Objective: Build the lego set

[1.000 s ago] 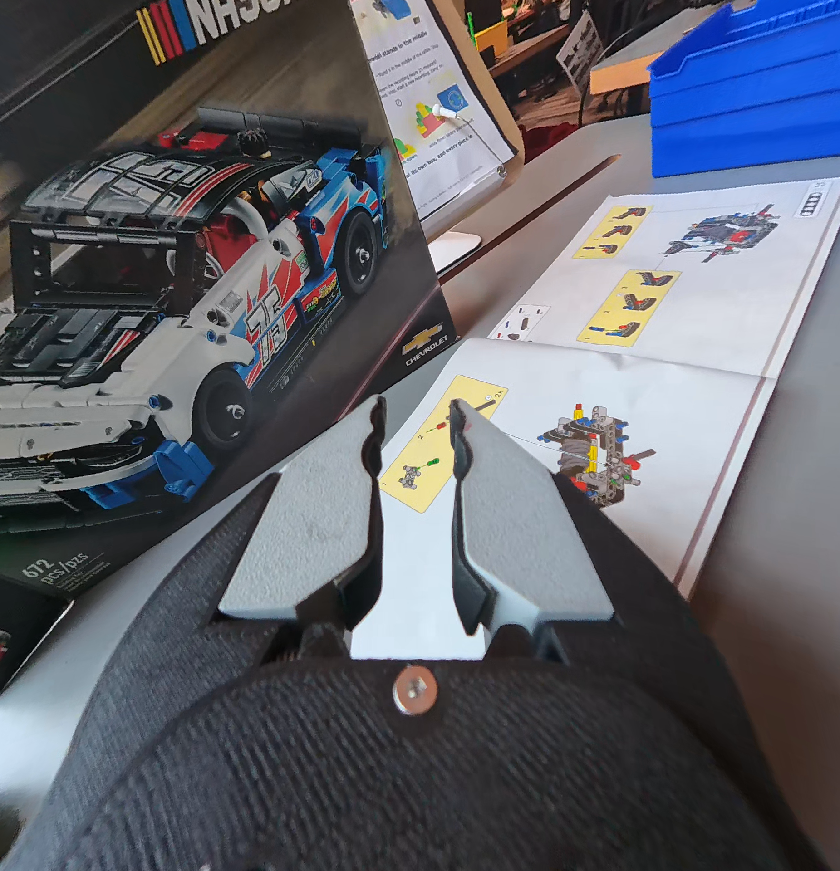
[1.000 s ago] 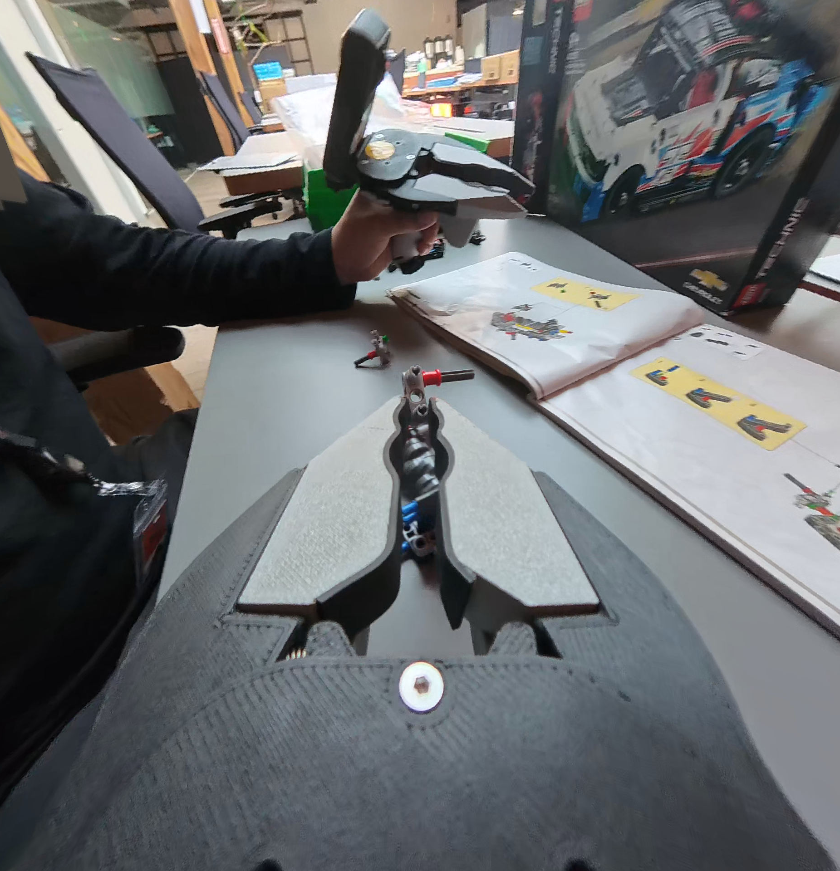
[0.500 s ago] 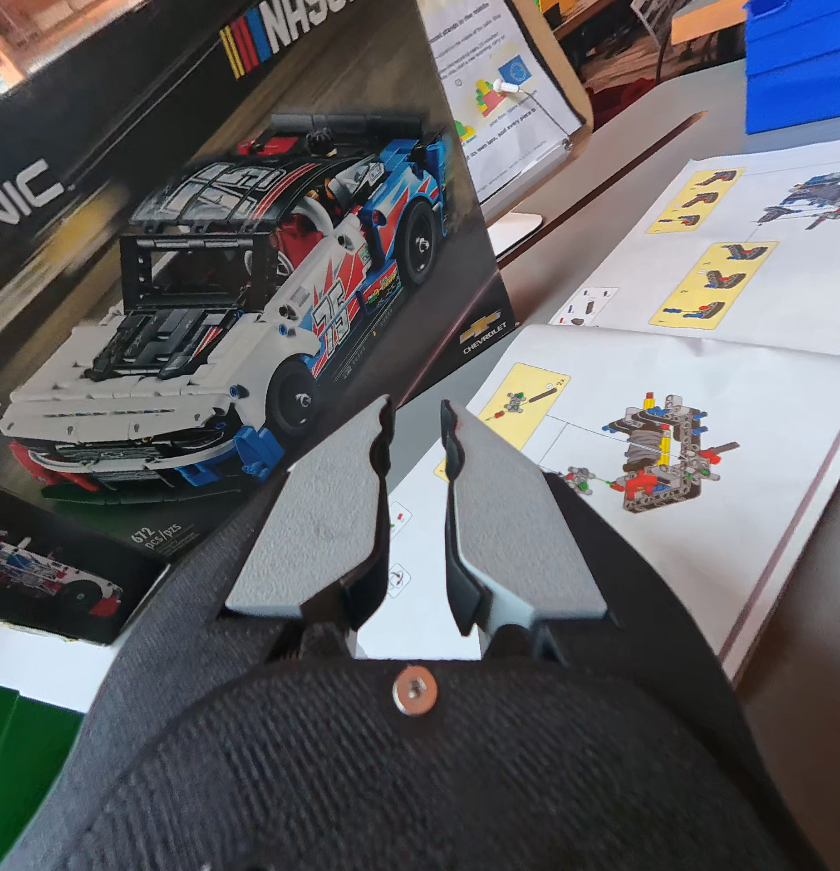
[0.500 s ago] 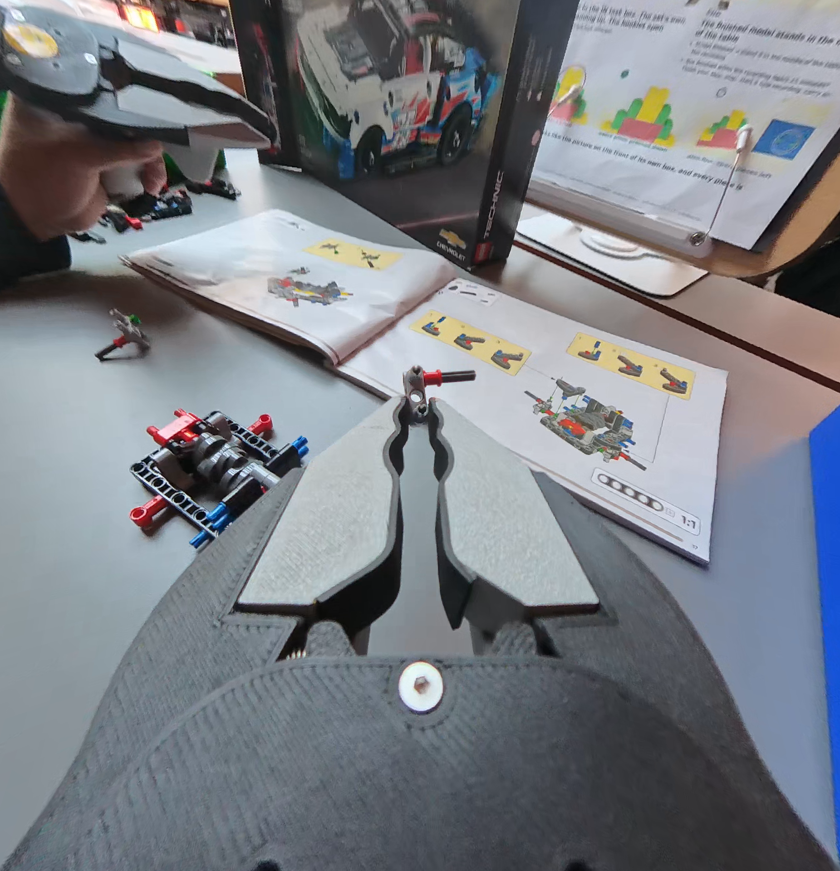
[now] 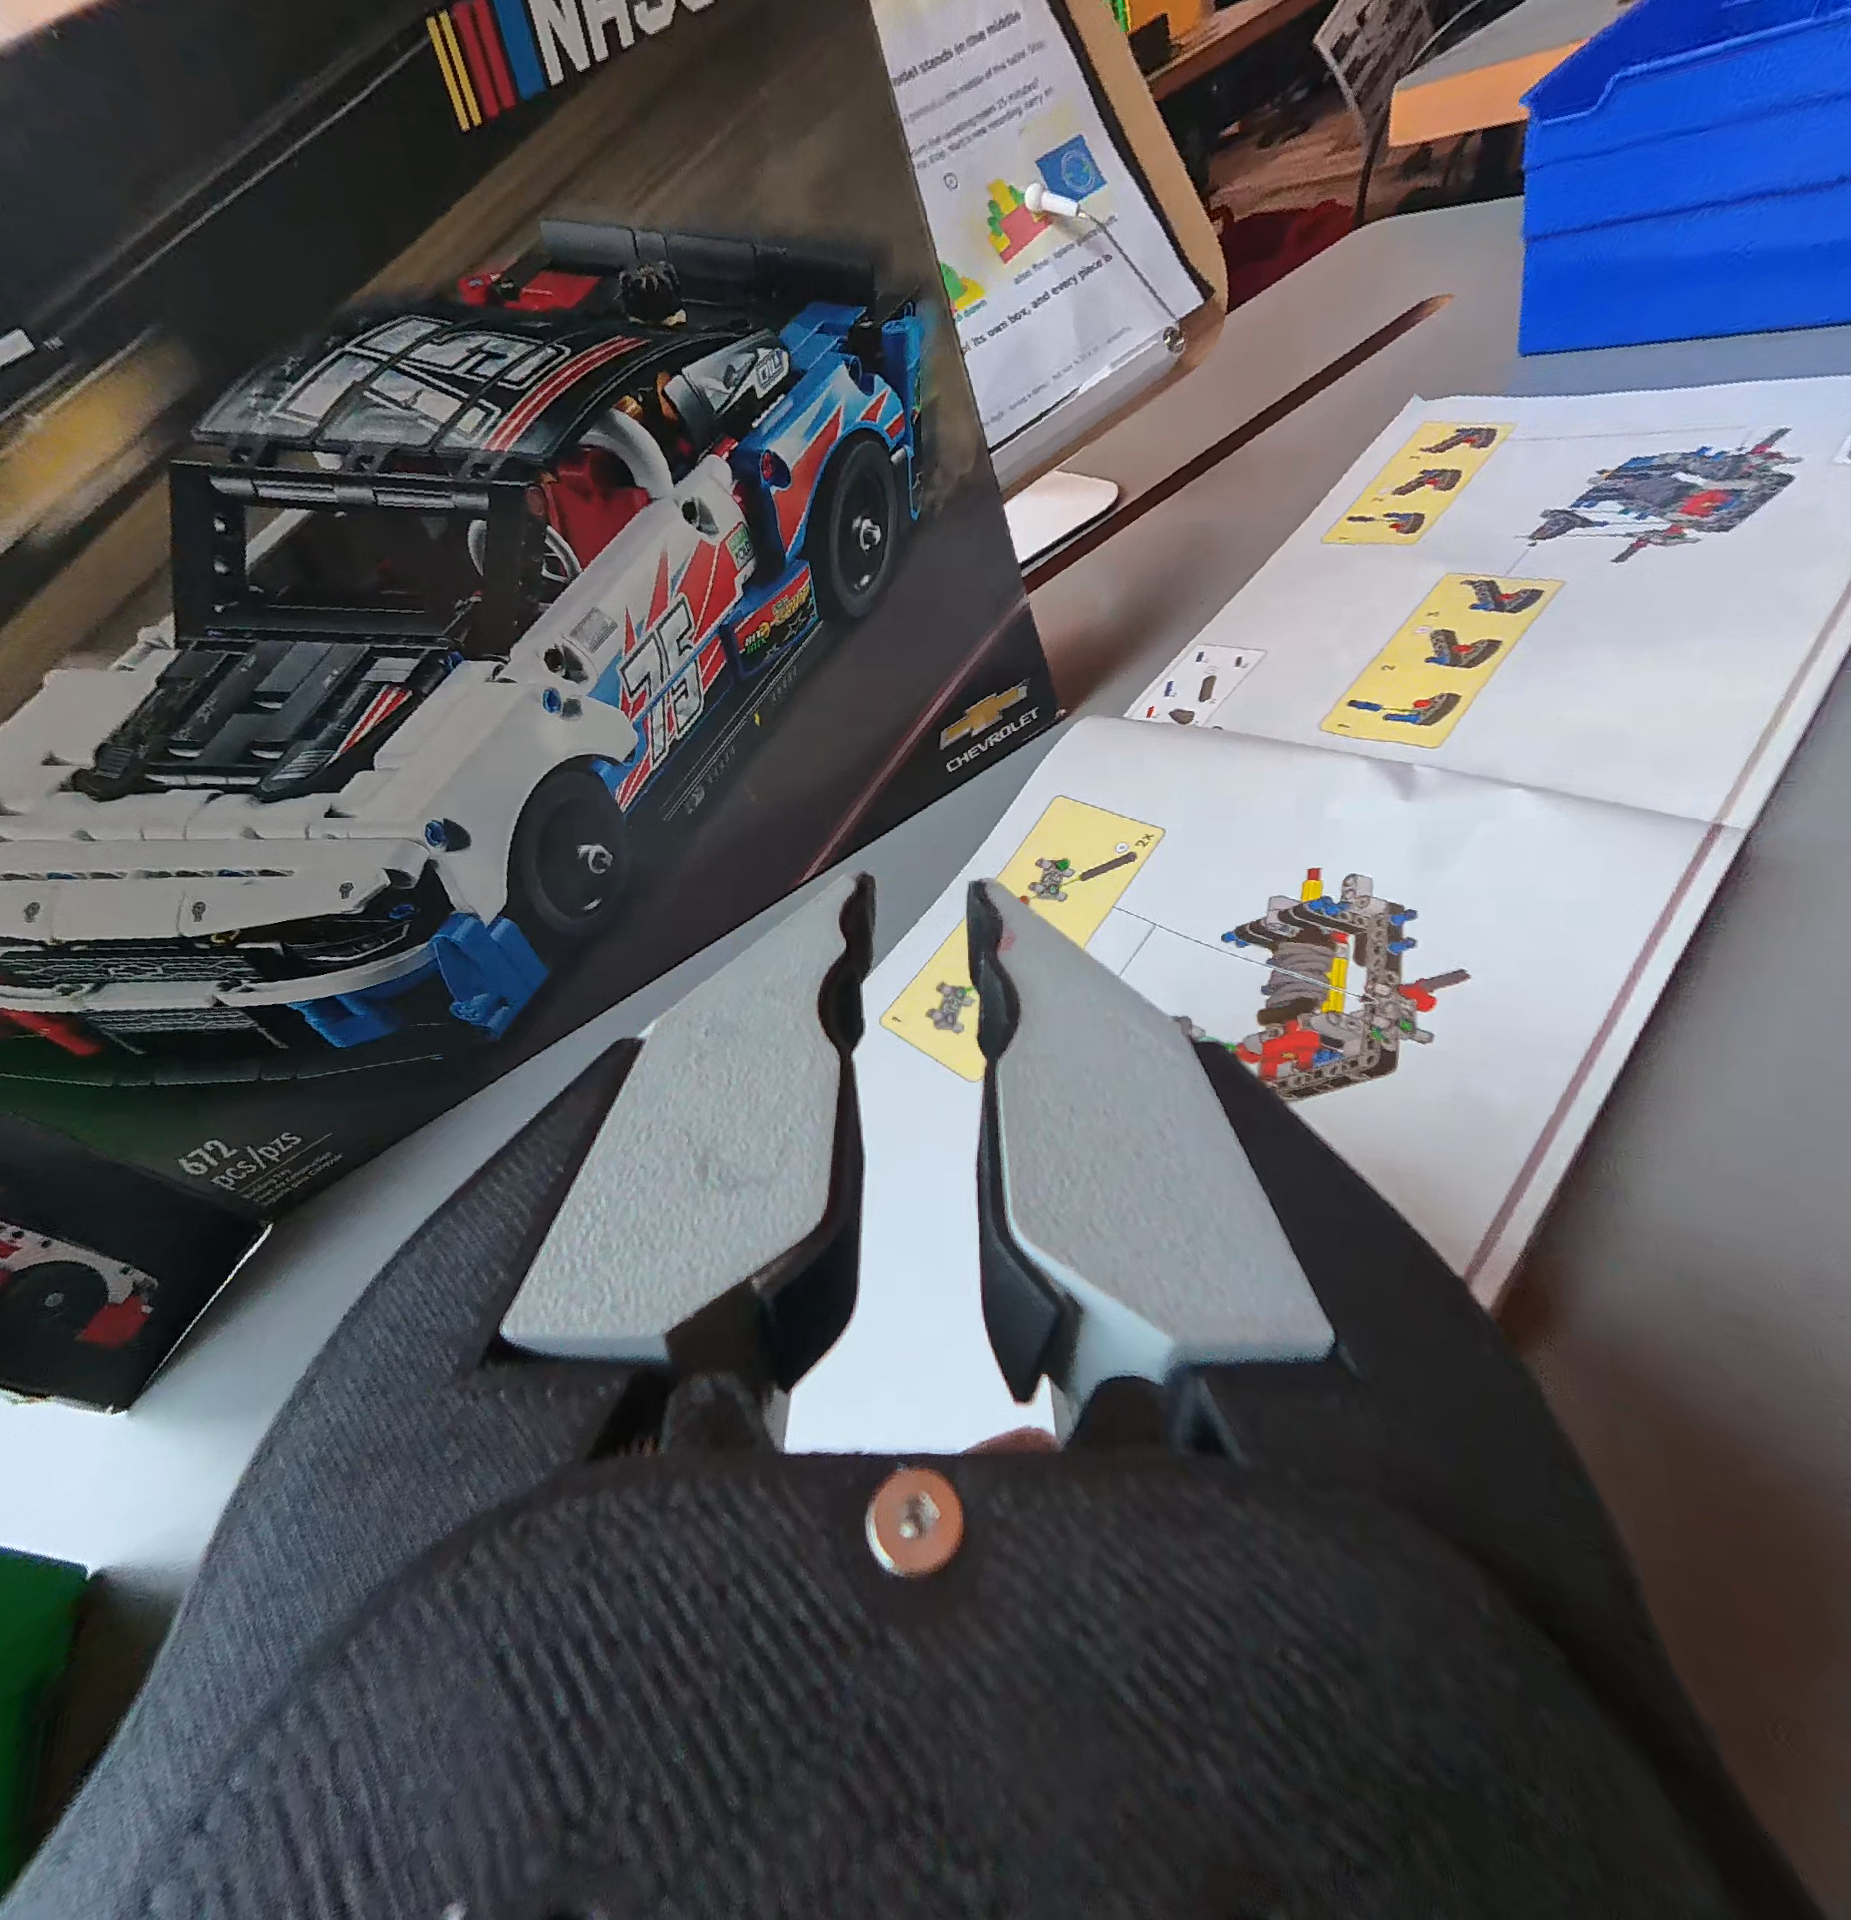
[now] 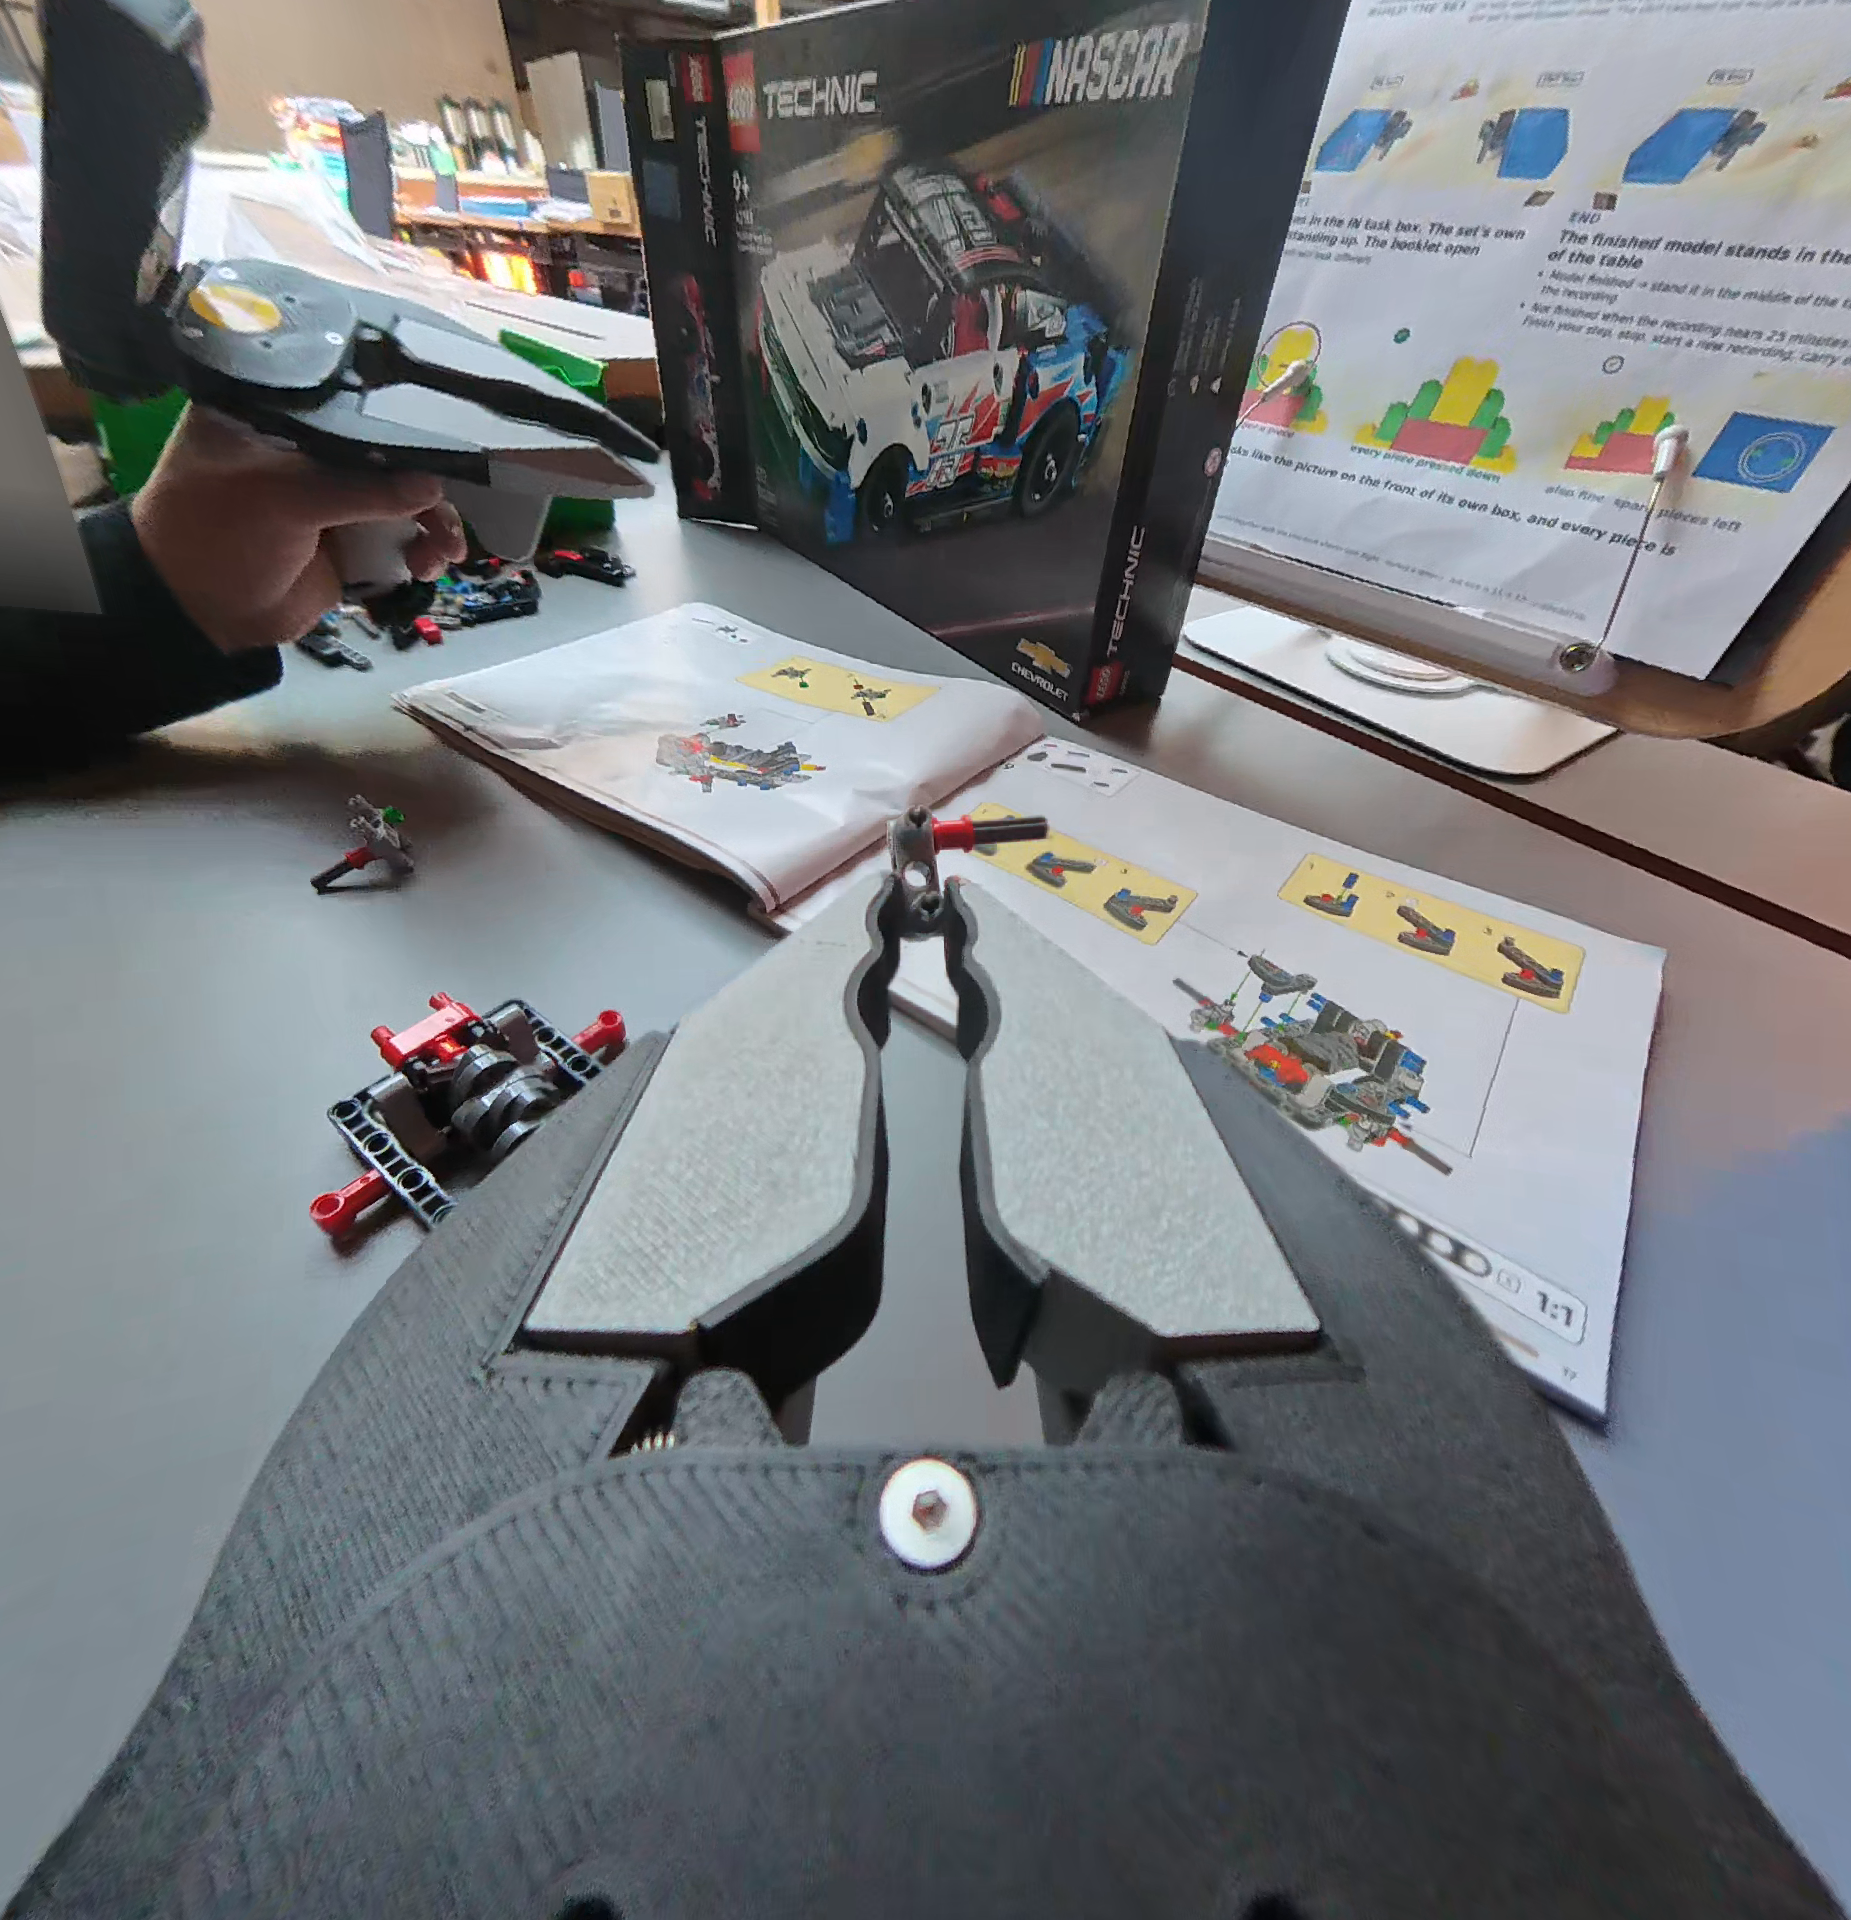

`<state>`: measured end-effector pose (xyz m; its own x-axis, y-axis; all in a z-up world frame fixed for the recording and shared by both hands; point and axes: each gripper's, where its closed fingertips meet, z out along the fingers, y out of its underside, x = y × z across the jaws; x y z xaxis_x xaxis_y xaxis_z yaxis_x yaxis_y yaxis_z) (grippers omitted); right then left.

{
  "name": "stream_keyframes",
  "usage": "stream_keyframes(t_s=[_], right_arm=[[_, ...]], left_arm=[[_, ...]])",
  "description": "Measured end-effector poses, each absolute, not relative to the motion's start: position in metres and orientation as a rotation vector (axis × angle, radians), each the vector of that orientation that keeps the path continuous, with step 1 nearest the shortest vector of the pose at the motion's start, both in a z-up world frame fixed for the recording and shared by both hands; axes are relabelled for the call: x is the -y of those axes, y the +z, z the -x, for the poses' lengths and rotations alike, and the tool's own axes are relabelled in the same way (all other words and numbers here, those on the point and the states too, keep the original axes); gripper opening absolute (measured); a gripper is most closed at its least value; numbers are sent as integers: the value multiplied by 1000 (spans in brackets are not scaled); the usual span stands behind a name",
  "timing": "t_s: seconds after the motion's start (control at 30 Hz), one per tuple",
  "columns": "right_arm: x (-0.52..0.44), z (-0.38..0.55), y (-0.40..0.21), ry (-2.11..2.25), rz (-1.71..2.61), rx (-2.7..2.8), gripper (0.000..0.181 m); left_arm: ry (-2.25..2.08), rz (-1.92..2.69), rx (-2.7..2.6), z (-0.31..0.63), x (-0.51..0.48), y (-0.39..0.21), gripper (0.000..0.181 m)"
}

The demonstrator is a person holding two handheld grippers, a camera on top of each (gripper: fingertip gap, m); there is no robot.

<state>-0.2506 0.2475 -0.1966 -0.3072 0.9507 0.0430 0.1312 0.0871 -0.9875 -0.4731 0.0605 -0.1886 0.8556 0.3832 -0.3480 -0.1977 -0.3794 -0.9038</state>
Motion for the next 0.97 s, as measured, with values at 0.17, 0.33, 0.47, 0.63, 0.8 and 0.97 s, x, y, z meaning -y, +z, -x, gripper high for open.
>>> stream_keyframes(t_s=[0.17,0.33,0.47,0.63,0.8,0.97], right_arm=[[-252,266,-189,1419,1073,1575,5],[-242,285,-188,1494,1034,1617,5],[-228,295,-194,1504,999,1709,5],[-228,288,-193,1468,966,1716,5],[-237,282,-191,1474,993,1684,5],[-235,281,-192,1499,994,1690,5]], left_arm=[[632,1906,181,479,-55,-194,12],[607,1941,232,489,-51,-205,9],[540,1985,262,488,-55,-218,9],[518,1979,245,481,-58,-217,8],[509,1966,239,478,-58,-214,7],[516,1965,215,473,-59,-213,6]])
